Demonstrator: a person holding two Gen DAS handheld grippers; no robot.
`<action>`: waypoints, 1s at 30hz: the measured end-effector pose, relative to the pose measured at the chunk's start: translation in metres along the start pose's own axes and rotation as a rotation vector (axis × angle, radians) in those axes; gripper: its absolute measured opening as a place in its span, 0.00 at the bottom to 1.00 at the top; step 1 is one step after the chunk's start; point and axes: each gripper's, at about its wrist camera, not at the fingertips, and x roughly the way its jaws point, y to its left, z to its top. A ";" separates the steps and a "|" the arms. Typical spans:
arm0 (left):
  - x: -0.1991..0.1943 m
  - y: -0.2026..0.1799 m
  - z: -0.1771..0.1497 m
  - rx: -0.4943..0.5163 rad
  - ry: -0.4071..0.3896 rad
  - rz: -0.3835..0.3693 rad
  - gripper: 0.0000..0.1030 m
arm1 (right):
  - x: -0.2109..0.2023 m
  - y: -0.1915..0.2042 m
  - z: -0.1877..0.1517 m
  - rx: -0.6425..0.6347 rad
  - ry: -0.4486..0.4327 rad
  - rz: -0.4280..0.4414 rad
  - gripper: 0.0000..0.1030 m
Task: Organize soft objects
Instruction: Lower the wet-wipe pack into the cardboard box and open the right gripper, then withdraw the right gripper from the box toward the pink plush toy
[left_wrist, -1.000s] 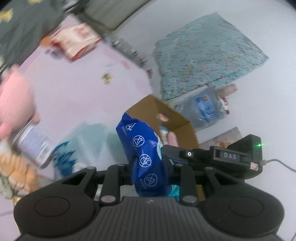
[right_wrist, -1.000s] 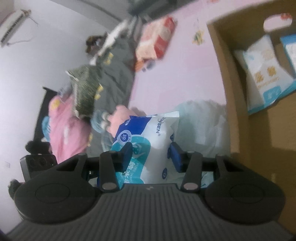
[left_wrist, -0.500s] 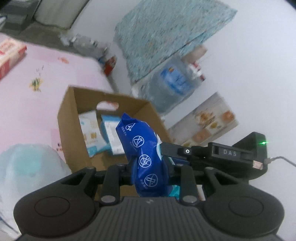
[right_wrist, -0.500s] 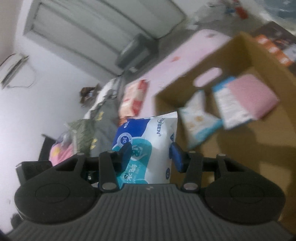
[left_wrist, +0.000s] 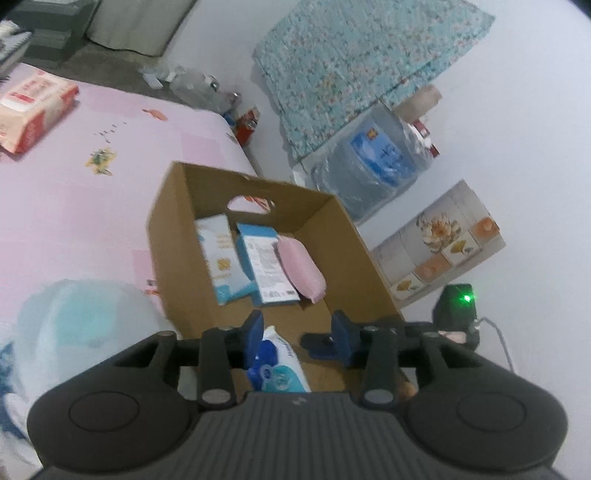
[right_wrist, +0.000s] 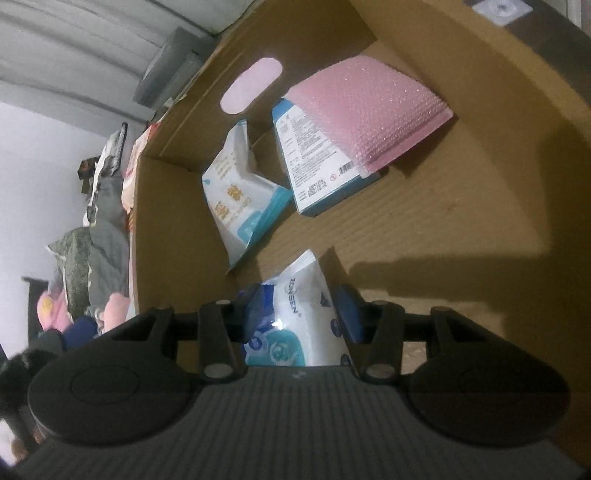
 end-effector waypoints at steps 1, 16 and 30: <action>-0.005 0.003 0.000 0.000 -0.006 0.007 0.43 | -0.002 0.002 -0.002 -0.018 0.005 -0.014 0.44; -0.060 0.041 -0.042 0.100 -0.079 0.210 0.67 | 0.046 0.036 -0.012 -0.147 0.131 -0.097 0.33; -0.085 0.060 -0.069 0.111 -0.119 0.301 0.70 | 0.059 0.051 -0.004 -0.121 0.026 -0.126 0.34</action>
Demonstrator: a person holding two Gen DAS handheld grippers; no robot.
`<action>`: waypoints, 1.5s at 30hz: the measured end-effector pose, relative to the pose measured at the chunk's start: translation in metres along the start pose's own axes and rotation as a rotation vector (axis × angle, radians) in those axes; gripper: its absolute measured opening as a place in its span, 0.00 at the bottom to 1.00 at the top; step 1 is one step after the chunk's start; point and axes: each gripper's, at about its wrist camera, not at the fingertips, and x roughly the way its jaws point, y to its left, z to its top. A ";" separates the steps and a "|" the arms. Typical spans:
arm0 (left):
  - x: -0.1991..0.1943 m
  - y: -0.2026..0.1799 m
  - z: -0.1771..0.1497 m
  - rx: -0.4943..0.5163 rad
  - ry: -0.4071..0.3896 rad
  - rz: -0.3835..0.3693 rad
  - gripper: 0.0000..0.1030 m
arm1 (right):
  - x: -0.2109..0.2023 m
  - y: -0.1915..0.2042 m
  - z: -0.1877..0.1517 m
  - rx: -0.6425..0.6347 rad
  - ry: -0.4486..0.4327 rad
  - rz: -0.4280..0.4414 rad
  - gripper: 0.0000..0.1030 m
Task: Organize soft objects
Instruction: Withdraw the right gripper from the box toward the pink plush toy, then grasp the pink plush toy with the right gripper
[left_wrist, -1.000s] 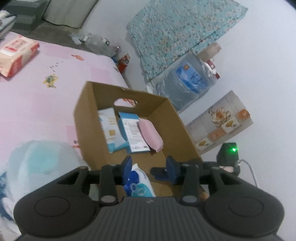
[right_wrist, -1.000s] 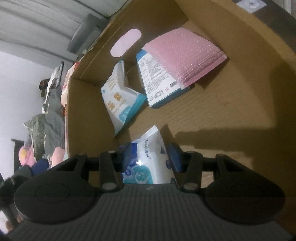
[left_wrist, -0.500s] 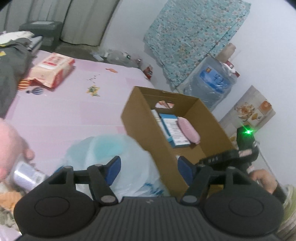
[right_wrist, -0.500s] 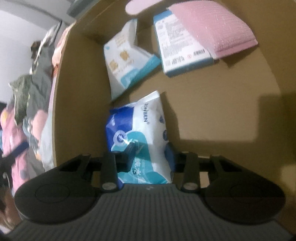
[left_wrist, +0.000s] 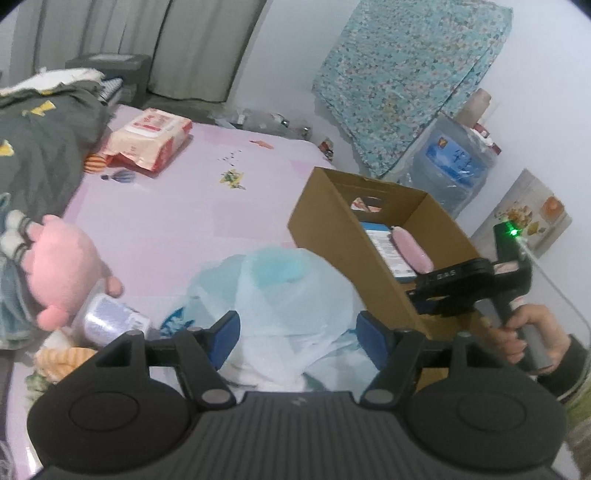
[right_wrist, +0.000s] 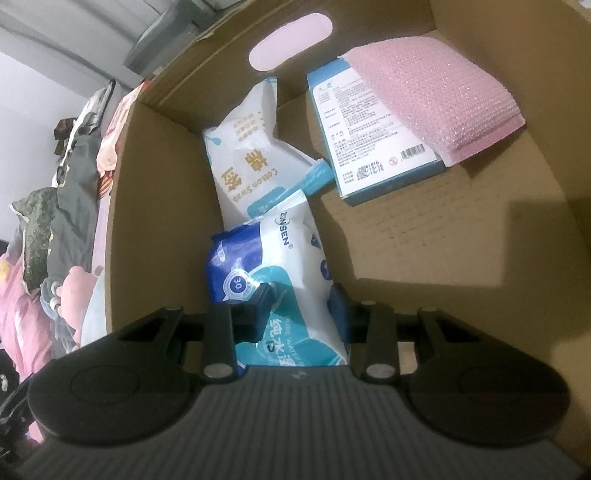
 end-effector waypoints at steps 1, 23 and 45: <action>-0.002 0.000 -0.002 0.007 -0.008 0.012 0.71 | -0.002 0.000 -0.001 0.004 0.003 -0.001 0.35; -0.085 0.072 -0.029 -0.079 -0.231 0.317 0.78 | -0.076 0.149 -0.011 -0.275 -0.122 0.221 0.52; -0.050 0.155 -0.010 -0.163 -0.181 0.482 0.57 | 0.106 0.378 -0.025 -0.464 0.275 0.324 0.58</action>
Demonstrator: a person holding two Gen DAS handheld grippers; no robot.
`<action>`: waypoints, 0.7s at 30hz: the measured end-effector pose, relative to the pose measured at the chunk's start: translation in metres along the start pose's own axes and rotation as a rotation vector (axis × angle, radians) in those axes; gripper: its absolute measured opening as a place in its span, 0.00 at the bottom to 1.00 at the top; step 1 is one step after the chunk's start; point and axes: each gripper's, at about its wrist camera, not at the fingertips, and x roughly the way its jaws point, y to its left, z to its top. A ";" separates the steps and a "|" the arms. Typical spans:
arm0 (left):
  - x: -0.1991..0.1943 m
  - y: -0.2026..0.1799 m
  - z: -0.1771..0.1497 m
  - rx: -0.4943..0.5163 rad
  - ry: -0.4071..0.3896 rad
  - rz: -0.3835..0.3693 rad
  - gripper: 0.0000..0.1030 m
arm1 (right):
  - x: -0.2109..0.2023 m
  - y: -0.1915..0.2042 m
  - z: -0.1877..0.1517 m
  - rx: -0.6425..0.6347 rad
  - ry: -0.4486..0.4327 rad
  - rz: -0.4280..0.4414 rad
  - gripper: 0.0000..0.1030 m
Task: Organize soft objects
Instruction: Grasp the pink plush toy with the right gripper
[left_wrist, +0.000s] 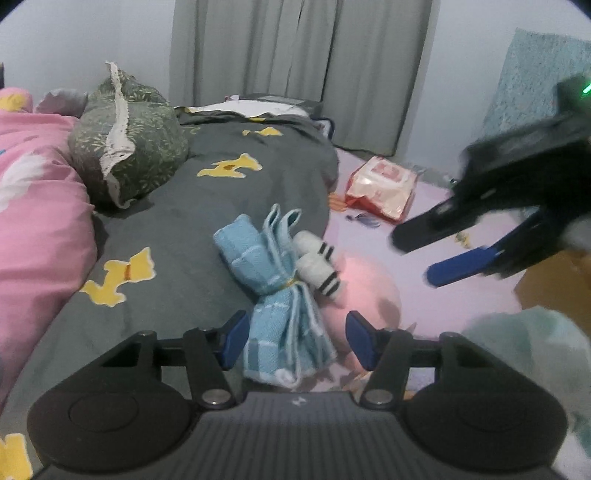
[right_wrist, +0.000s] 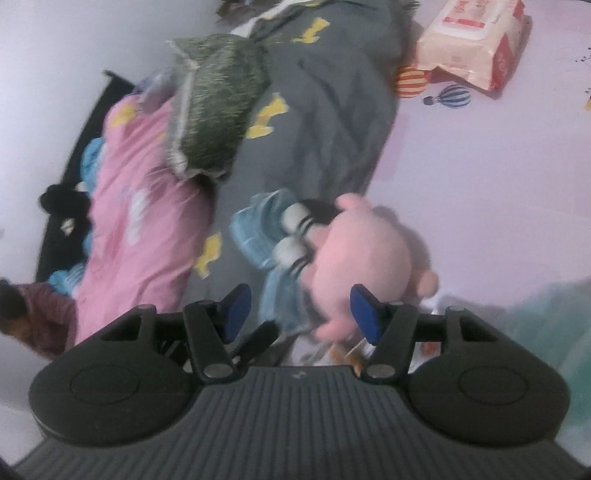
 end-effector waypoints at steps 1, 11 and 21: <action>-0.001 0.000 0.001 -0.007 -0.006 -0.022 0.57 | 0.005 -0.005 0.004 0.015 0.000 -0.018 0.58; 0.032 -0.010 0.014 -0.083 0.111 -0.228 0.56 | 0.055 -0.072 0.031 0.268 0.077 -0.037 0.66; 0.074 -0.011 0.018 -0.127 0.205 -0.184 0.57 | 0.082 -0.091 0.039 0.346 0.134 0.056 0.77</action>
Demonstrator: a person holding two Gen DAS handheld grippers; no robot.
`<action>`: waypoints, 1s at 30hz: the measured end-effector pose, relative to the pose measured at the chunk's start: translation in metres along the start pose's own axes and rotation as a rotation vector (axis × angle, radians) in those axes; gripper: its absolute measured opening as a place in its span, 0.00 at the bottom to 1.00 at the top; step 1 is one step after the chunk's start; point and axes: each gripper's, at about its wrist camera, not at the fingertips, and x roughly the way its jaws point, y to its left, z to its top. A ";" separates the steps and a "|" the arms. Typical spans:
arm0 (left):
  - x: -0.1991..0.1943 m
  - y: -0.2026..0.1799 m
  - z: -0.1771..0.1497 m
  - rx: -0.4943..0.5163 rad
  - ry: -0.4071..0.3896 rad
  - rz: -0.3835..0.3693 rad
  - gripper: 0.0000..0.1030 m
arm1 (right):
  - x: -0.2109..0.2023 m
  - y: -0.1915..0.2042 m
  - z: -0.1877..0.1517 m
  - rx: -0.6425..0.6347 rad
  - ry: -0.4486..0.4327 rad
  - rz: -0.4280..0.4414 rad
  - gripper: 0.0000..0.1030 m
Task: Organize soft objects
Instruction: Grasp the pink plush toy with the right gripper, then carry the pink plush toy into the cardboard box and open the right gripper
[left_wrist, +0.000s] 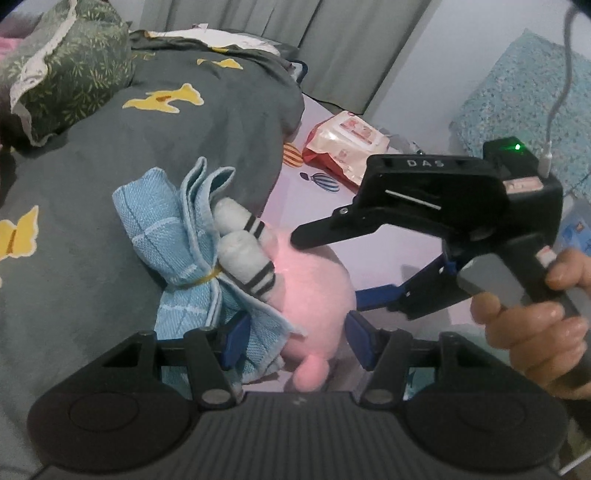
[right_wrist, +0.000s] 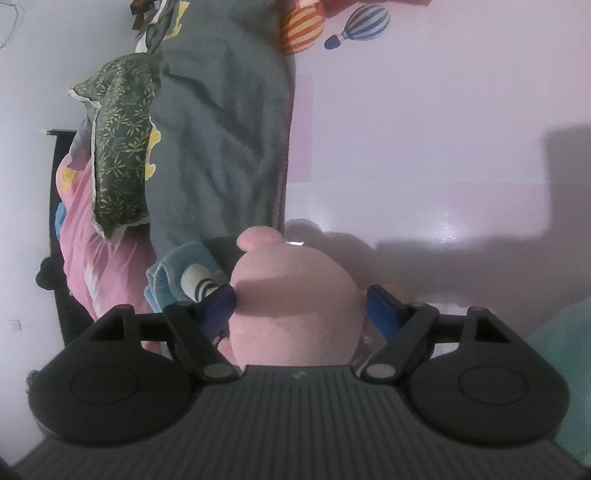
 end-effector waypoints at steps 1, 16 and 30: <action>0.001 0.001 0.000 -0.008 0.000 -0.004 0.57 | 0.003 -0.001 0.001 0.003 0.009 0.010 0.78; -0.026 -0.017 -0.004 0.061 -0.066 -0.001 0.61 | -0.024 -0.002 -0.005 -0.080 -0.113 -0.019 0.68; -0.069 -0.053 -0.013 0.133 -0.156 -0.067 0.66 | -0.153 -0.012 -0.051 -0.110 -0.301 0.105 0.68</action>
